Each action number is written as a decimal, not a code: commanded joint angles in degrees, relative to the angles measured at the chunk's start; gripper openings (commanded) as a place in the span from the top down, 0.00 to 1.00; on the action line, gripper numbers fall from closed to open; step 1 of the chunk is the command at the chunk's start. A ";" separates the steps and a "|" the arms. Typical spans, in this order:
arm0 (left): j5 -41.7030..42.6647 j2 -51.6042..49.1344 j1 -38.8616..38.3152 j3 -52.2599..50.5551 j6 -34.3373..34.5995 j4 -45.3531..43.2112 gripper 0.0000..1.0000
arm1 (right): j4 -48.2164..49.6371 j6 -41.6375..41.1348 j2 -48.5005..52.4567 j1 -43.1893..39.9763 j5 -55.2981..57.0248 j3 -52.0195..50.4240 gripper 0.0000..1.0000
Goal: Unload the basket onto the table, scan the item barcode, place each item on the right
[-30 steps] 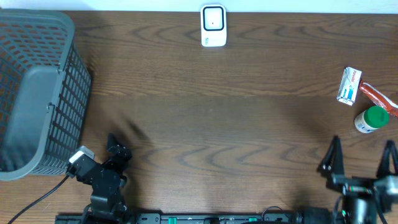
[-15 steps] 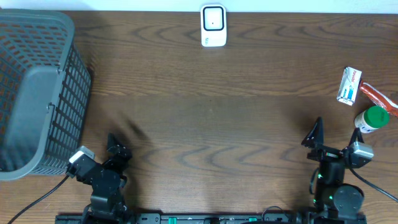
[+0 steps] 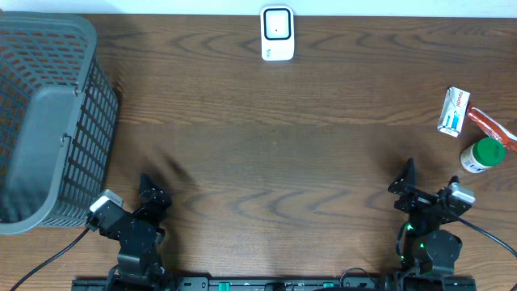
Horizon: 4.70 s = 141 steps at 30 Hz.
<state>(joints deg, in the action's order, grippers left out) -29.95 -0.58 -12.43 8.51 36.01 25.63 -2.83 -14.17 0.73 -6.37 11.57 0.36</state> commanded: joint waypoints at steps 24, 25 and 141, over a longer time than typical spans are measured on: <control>-0.28 0.31 0.13 -0.79 -0.15 1.55 0.06 | -0.59 3.10 -0.42 0.37 -2.43 -0.04 0.01; -0.31 0.31 0.13 -0.79 -0.15 1.55 0.07 | -0.59 3.10 -0.42 0.37 -2.43 -0.04 0.01; 26.36 -0.63 16.00 -8.26 -44.04 -21.86 0.06 | -0.59 3.10 -0.42 0.37 -2.43 -0.04 0.01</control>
<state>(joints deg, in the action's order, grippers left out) -6.22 -0.64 3.29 1.93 0.99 2.46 -3.14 -11.68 0.69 -6.39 9.65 0.36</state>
